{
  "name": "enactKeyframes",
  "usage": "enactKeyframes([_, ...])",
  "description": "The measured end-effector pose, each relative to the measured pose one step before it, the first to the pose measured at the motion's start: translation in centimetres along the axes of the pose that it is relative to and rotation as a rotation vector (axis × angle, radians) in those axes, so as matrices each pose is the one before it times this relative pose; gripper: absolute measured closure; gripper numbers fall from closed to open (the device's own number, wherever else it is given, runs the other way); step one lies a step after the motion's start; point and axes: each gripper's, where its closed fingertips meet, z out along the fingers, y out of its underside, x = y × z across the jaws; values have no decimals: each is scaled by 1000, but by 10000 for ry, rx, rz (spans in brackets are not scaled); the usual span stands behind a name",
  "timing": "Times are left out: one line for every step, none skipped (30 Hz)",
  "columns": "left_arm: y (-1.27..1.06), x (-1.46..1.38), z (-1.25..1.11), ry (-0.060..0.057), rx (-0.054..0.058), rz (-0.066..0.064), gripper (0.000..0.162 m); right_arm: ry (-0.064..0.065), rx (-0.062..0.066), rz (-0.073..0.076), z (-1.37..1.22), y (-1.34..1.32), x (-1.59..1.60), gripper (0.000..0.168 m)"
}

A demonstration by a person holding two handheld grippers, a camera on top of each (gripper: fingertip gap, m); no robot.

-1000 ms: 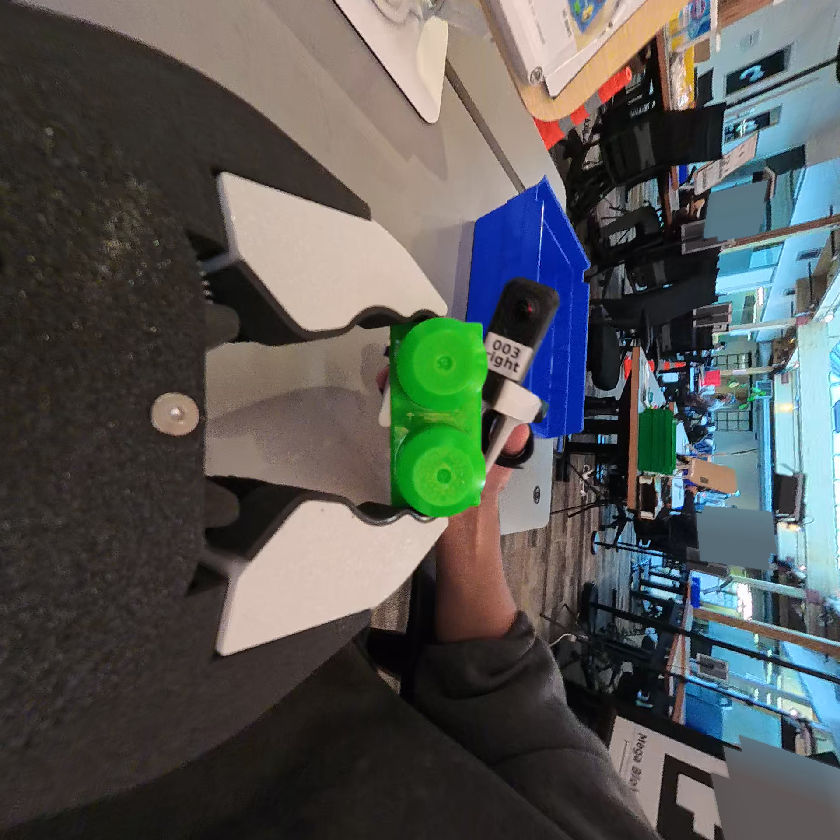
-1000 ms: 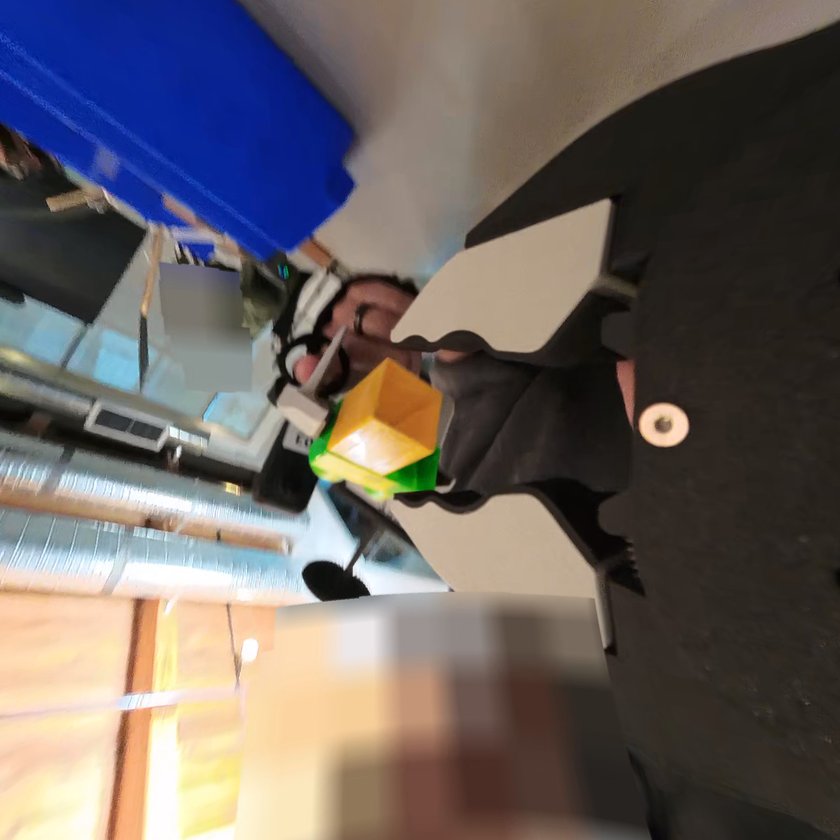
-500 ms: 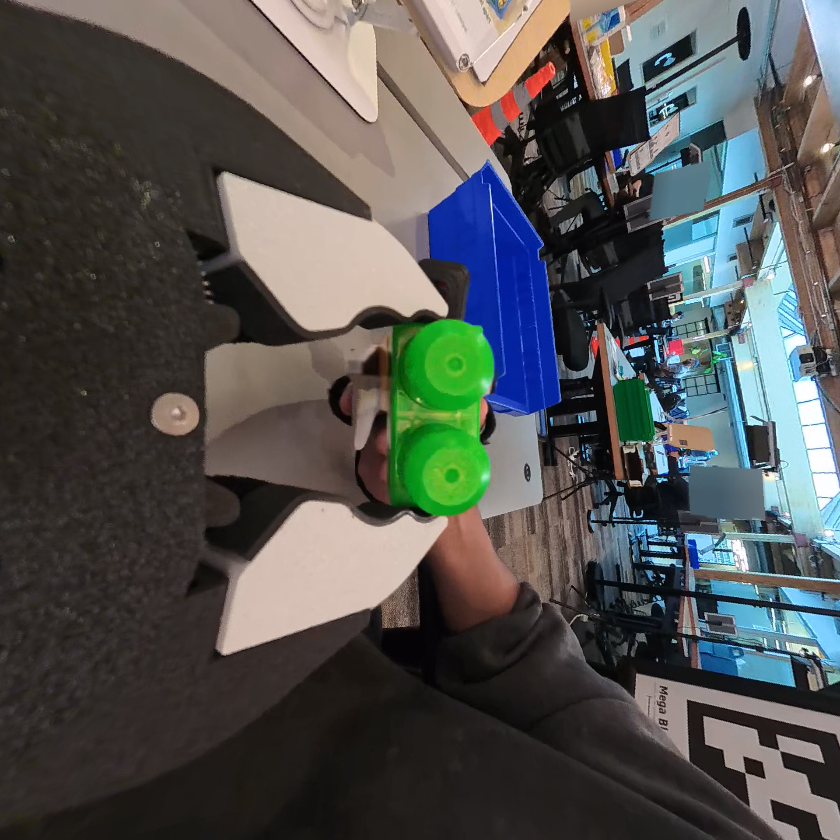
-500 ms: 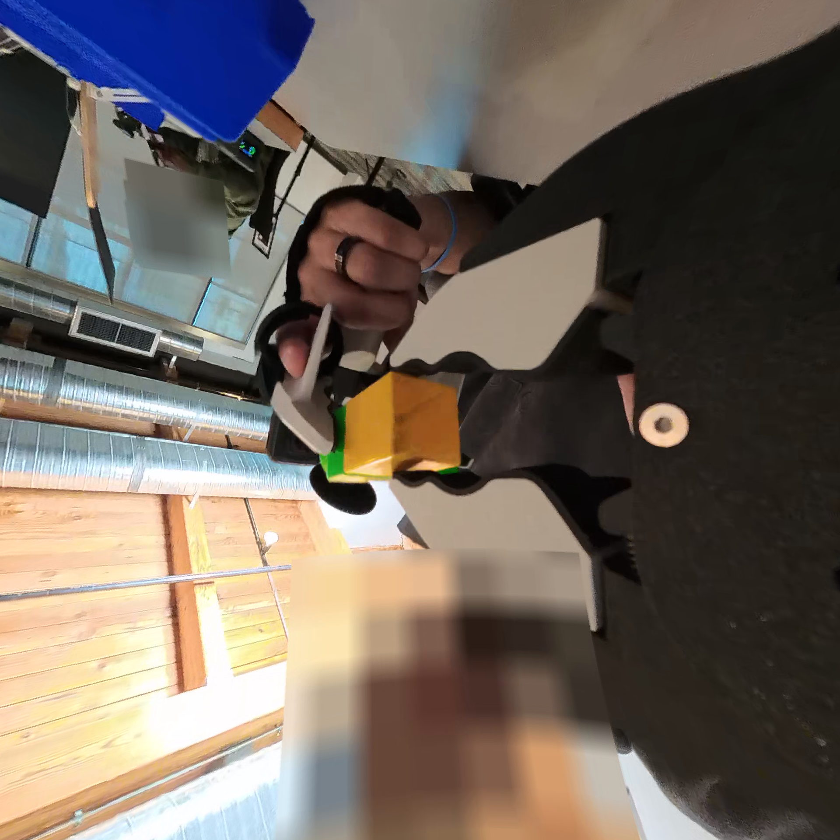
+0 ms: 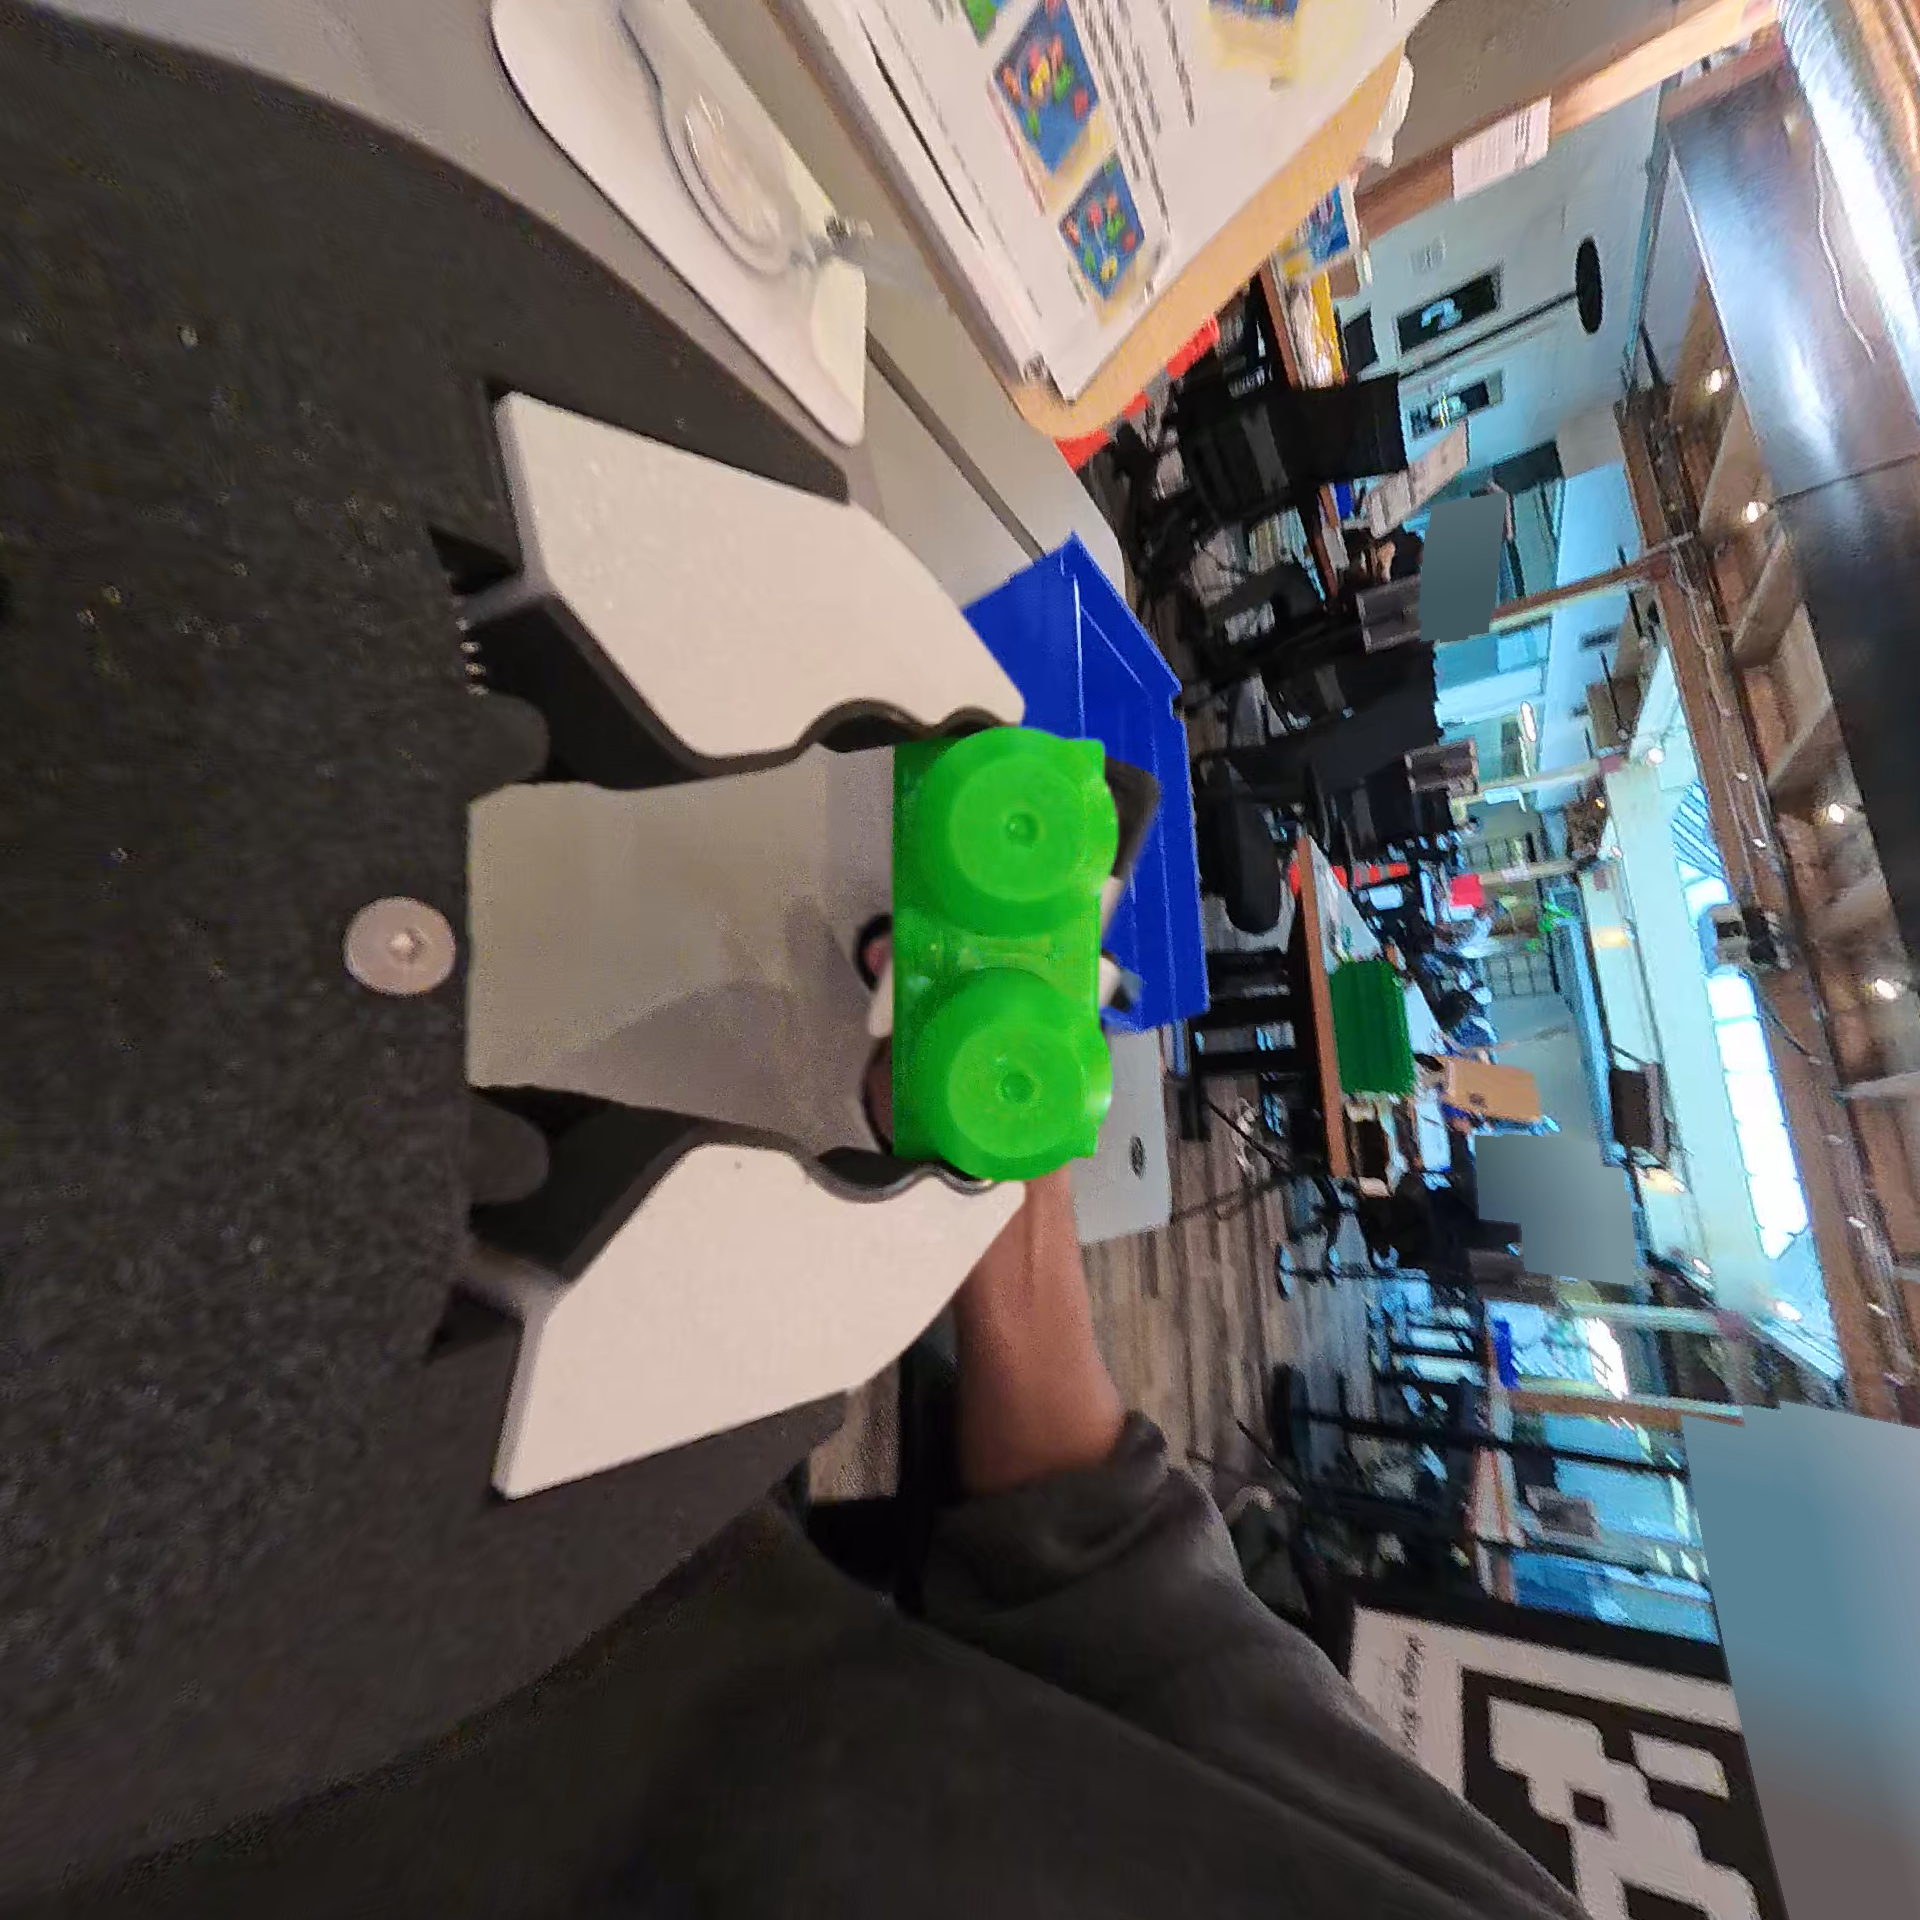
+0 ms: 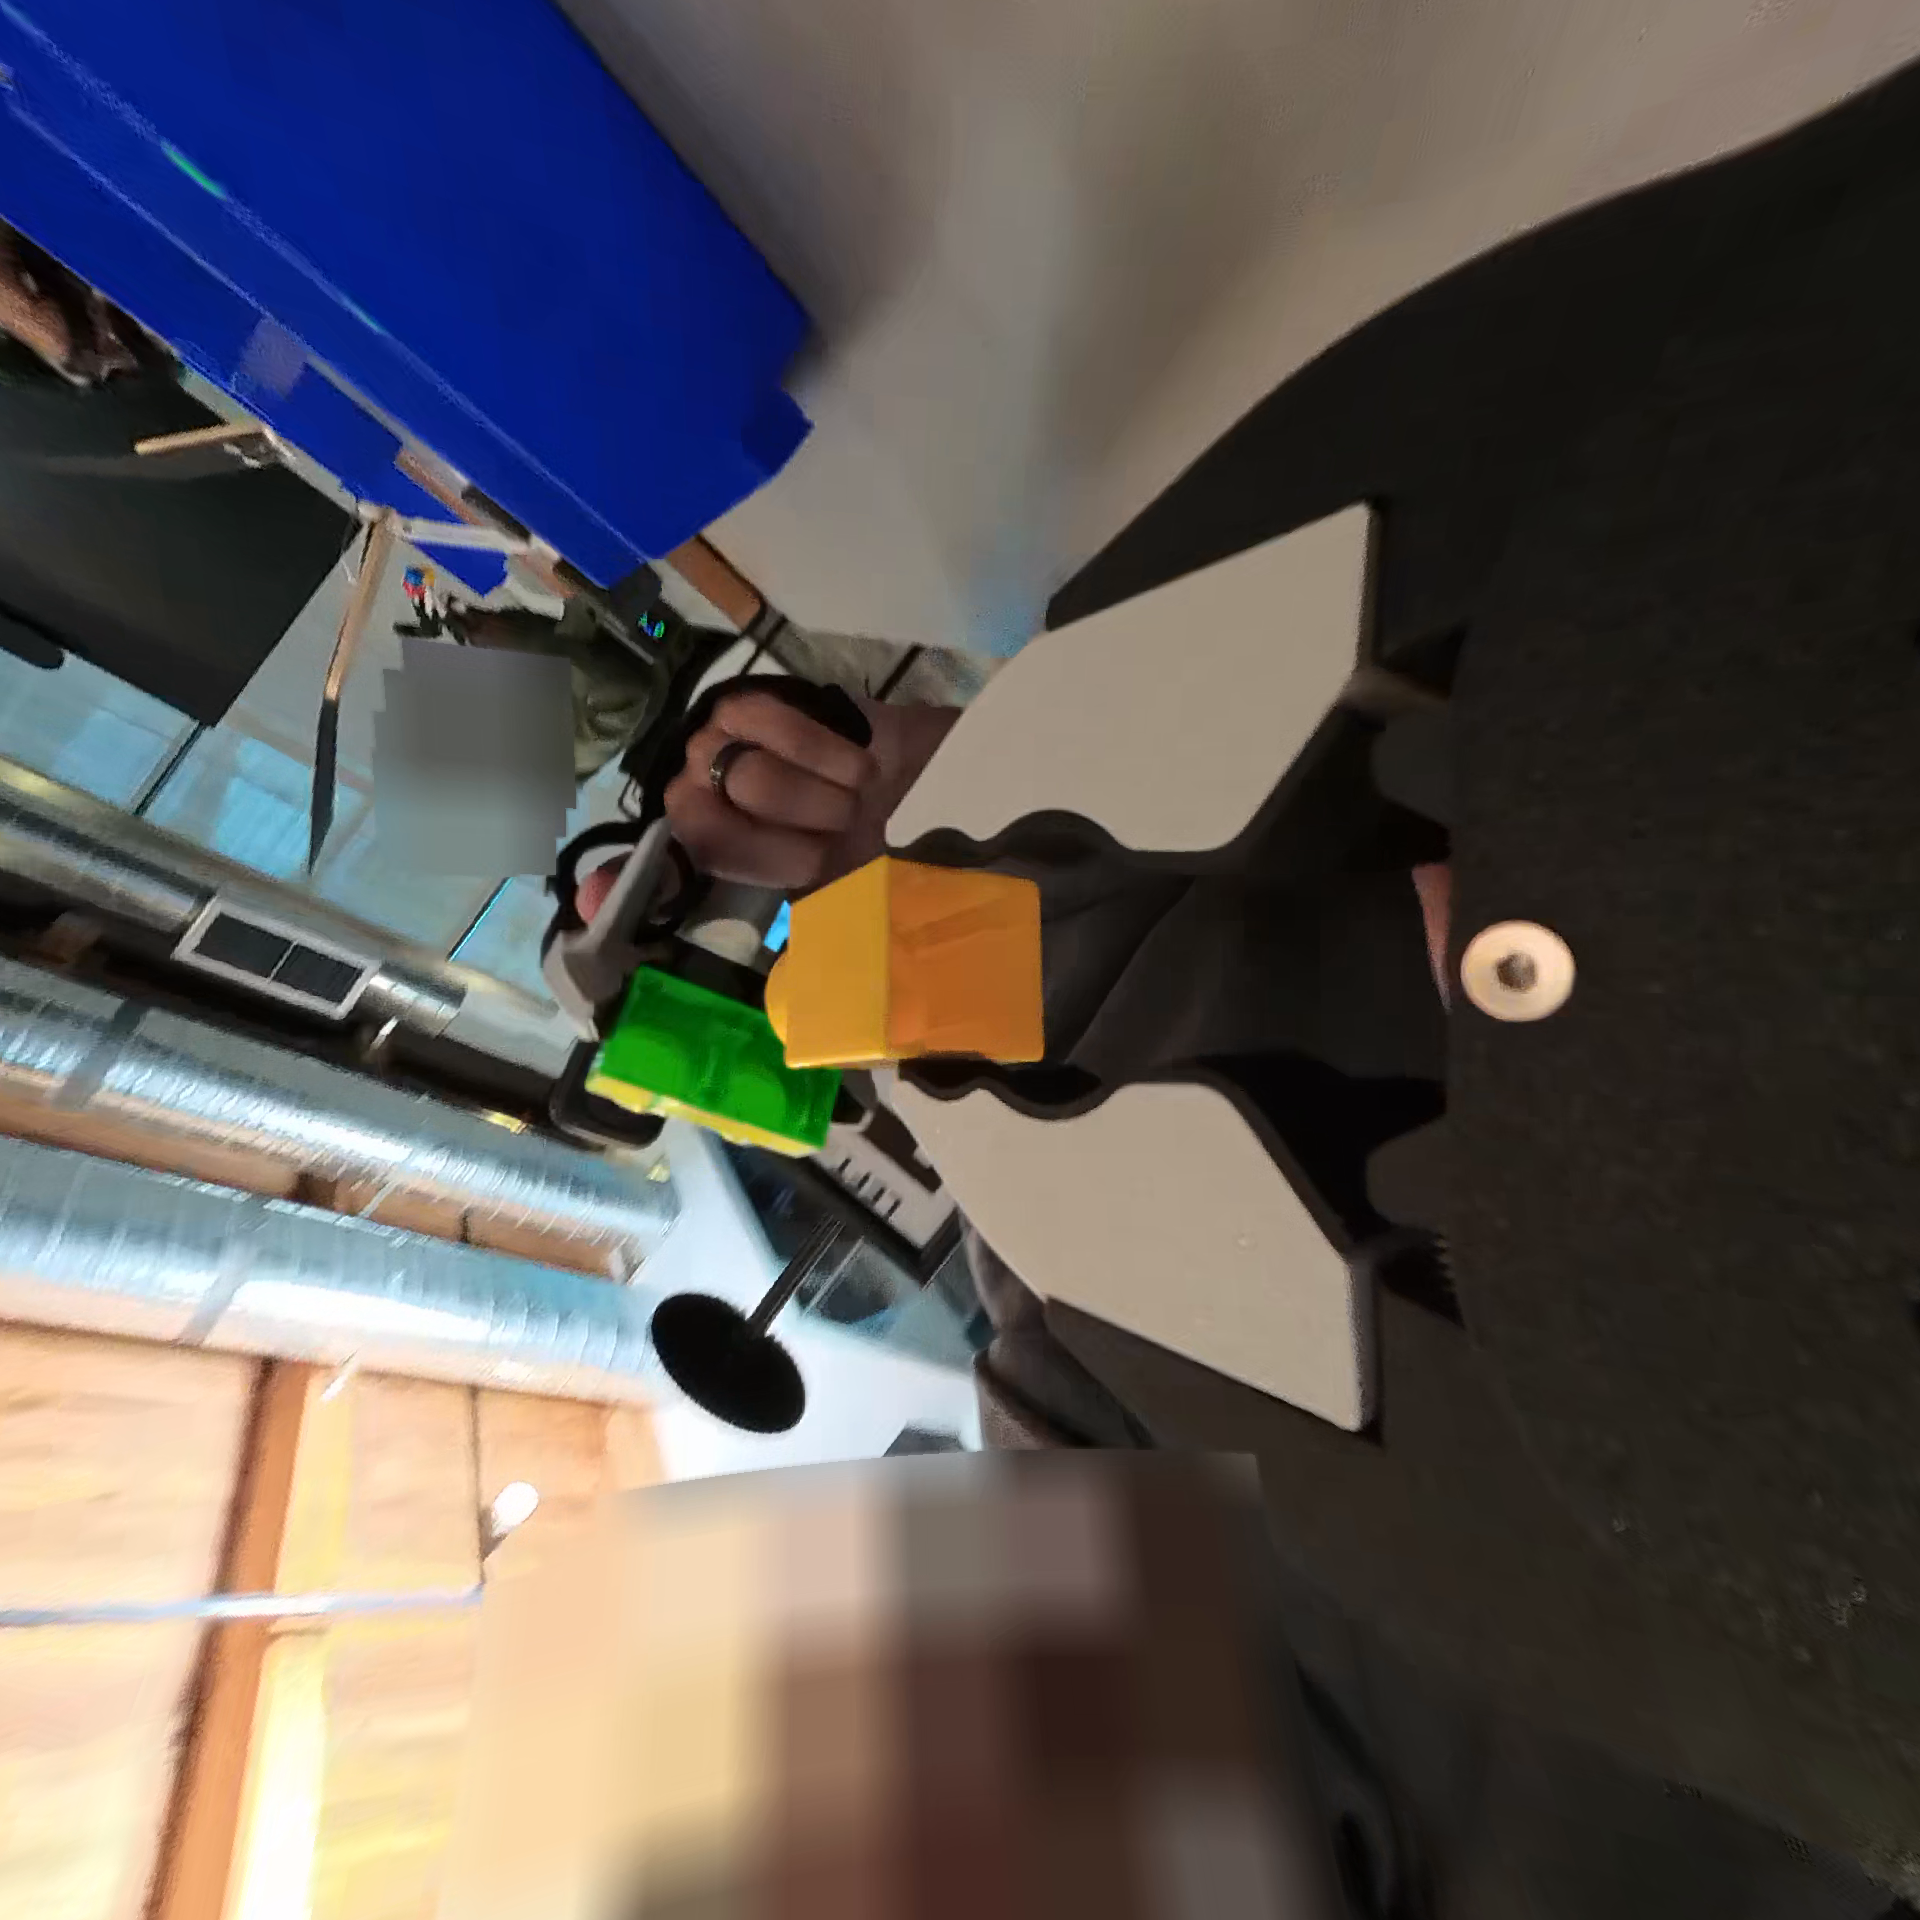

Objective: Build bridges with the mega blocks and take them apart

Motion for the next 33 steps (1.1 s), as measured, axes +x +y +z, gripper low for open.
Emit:
enactKeyframes([253,-158,-127,-187,-165,188,87,282,-226,-445,67,-71,-570,132])
enactKeyframes([318,81,101,-35,-127,23,87,414,-278,-544,15,-105,-485,132])
enactKeyframes([328,58,270,-28,-103,-70,87,430,-141,-543,-193,-384,-511,132])
enactKeyframes([316,-60,361,-90,-85,-68,87,395,14,-482,-496,-743,-595,132])
enactKeyframes([401,-78,377,-63,-141,-67,87,480,88,-541,-859,-979,-474,132])
enactKeyframes([560,-139,368,-98,-240,-55,87,668,151,-585,-1222,-1177,-133,132])
enactKeyframes([635,-275,340,-193,-285,-25,87,889,239,-559,-1558,-1359,334,132])
enactKeyframes([596,-209,294,-142,-252,-46,87,1034,225,-539,-1775,-1358,756,132])
enactKeyframes([444,-4,241,10,-178,-109,87,1186,116,-608,-1934,-1202,1247,132])
enactKeyframes([277,26,198,58,-103,-143,87,1220,139,-468,-2021,-1125,1643,132])
enactKeyframes([108,-55,147,10,-36,-129,87,1221,139,-216,-1996,-997,2040,132])
enactKeyframes([50,-35,114,26,-20,-103,87,1398,80,-229,-1891,-759,2590,132])
enactKeyframes([93,18,97,74,-56,-90,87,1482,-52,-325,-1574,-314,3002,132])
enactKeyframes([138,19,102,58,-81,-68,87,1496,-476,-339,-1030,582,3286,132])
enactKeyframes([189,-46,129,4,-96,-34,87,1303,-904,-290,-355,1541,3115,132])
enactKeyframes([227,-77,163,-32,-102,-2,87,951,-912,-237,266,1815,2461,132])
enactKeyframes([247,-31,193,-12,-109,-2,87,629,-632,-134,675,1554,1714,132])
enactKeyframes([299,-23,231,11,-152,-45,87,145,-533,17,946,1348,743,132])
enactKeyframes([331,-101,254,-26,-186,-76,87,-252,-427,110,998,1009,-37,132])
enactKeyframes([333,-117,248,-39,-177,-59,87,-373,-281,125,945,662,-383,132])
enactKeyframes([322,-23,236,8,-162,-33,87,-298,-325,78,874,536,-362,132])
enactKeyframes([293,-4,210,13,-135,-21,87,-81,-323,8,749,413,-101,131])
enactKeyframes([234,3,178,-2,-106,-17,87,87,-301,-10,615,268,110,131])
enactKeyframes([229,64,164,25,-119,-24,87,56,-178,19,455,80,83,131])
enactKeyframes([184,83,148,37,-114,-18,87,-125,-236,131,397,159,-136,131])
enactKeyframes([131,75,122,15,-80,11,87,-218,-273,157,327,219,-225,131])
enactKeyframes([115,51,114,1,-74,34,87,-154,-182,130,255,172,-141,131])
enactKeyframes([151,52,118,-2,-91,41,87,-105,-212,84,221,266,-78,131])
enactKeyframes([182,55,132,1,-107,42,87,-65,-264,36,207,397,-29,131])
enactKeyframes([224,74,149,15,-124,39,87,-89,-240,-19,189,398,-65,131])
enactKeyframes([238,63,172,8,-129,41,87,-69,-148,-64,154,295,-66,131])
enactKeyframes([215,34,177,-17,-111,51,87,-28,-60,-20,114,182,9,131])
enactKeyframes([196,69,186,6,-99,45,87,-58,-83,72,84,181,4,131])
